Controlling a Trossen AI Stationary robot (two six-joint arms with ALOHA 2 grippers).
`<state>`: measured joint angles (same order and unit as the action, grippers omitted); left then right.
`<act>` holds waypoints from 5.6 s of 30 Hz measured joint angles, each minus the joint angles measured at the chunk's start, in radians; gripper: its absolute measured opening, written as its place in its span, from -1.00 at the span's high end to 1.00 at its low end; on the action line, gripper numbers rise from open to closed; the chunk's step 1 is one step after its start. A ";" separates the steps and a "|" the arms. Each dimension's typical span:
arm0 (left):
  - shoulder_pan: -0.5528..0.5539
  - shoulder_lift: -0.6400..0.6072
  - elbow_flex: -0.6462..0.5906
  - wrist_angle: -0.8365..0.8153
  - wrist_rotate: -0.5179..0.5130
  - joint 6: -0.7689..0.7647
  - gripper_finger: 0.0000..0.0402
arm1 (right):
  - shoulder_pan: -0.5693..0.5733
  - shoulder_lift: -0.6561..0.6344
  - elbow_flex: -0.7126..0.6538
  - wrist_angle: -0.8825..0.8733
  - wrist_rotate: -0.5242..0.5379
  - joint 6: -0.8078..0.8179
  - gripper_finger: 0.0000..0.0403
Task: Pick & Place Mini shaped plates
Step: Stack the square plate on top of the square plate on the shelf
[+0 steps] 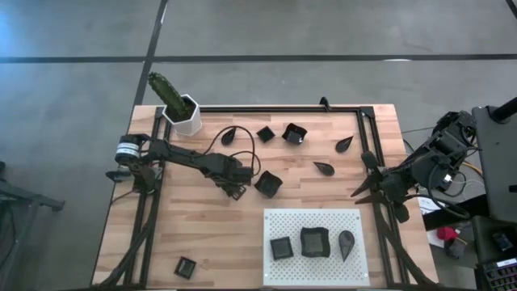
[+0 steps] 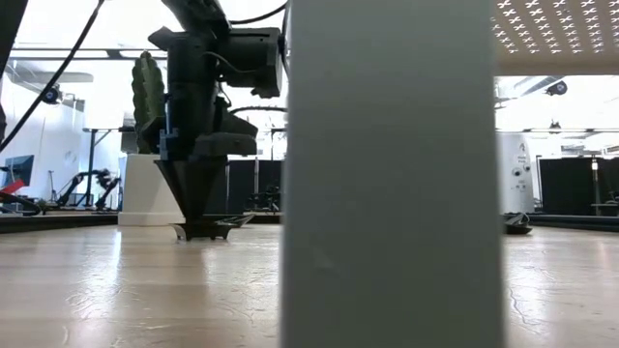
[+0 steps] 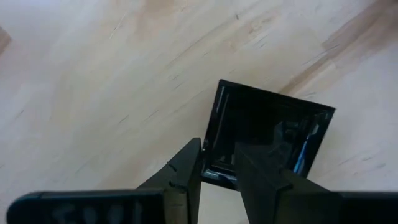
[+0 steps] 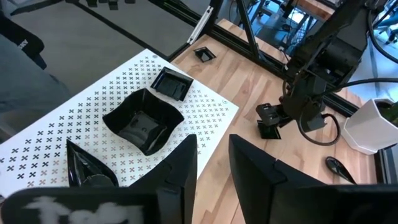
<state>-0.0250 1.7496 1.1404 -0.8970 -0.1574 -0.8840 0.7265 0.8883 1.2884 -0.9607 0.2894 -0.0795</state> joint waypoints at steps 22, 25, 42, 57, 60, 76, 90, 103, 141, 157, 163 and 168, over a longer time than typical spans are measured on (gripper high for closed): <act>0.025 0.000 -0.067 0.113 -0.030 0.020 0.55 | 0.000 0.000 0.000 0.000 0.000 0.000 0.59; 0.025 0.000 -0.067 0.115 -0.026 0.021 0.66 | 0.000 0.000 0.000 0.000 0.000 -0.002 0.57; 0.024 -0.032 0.105 -0.050 0.012 0.074 1.00 | 0.000 0.000 0.000 0.000 0.000 -0.001 0.65; -0.015 -0.130 0.511 -0.369 -0.072 0.180 1.00 | 0.000 0.000 0.000 0.000 0.000 -0.002 0.57; -0.034 -0.140 0.588 -0.372 -0.068 0.229 1.00 | 0.000 0.000 0.000 0.000 0.000 -0.001 0.56; -0.082 -0.122 0.687 -0.252 0.009 0.216 1.00 | 0.000 0.000 0.000 0.000 0.000 -0.002 0.66; -0.082 -0.117 0.687 -0.150 -0.069 0.144 1.00 | 0.000 0.000 0.000 0.000 0.000 -0.001 0.57; -0.084 -0.117 0.687 -0.150 0.080 0.216 1.00 | 0.000 0.000 0.000 0.000 0.000 -0.001 0.60; -0.198 0.069 0.686 0.151 0.515 0.253 1.00 | 0.000 0.000 0.000 0.000 0.000 -0.029 0.63; -0.222 0.142 0.686 0.255 0.531 0.247 1.00 | 0.000 0.000 0.000 -0.001 0.000 -0.029 0.60; -0.222 0.153 0.687 0.258 0.525 0.247 1.00 | 0.000 0.000 0.000 -0.001 0.000 -0.027 0.66; -0.222 0.184 0.687 0.251 0.543 0.247 1.00 | 0.000 0.000 0.000 -0.001 0.000 -0.026 0.67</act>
<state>-0.2467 1.9337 1.8271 -0.6458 0.3857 -0.6369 0.7264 0.8880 1.2884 -0.9616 0.2894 -0.1053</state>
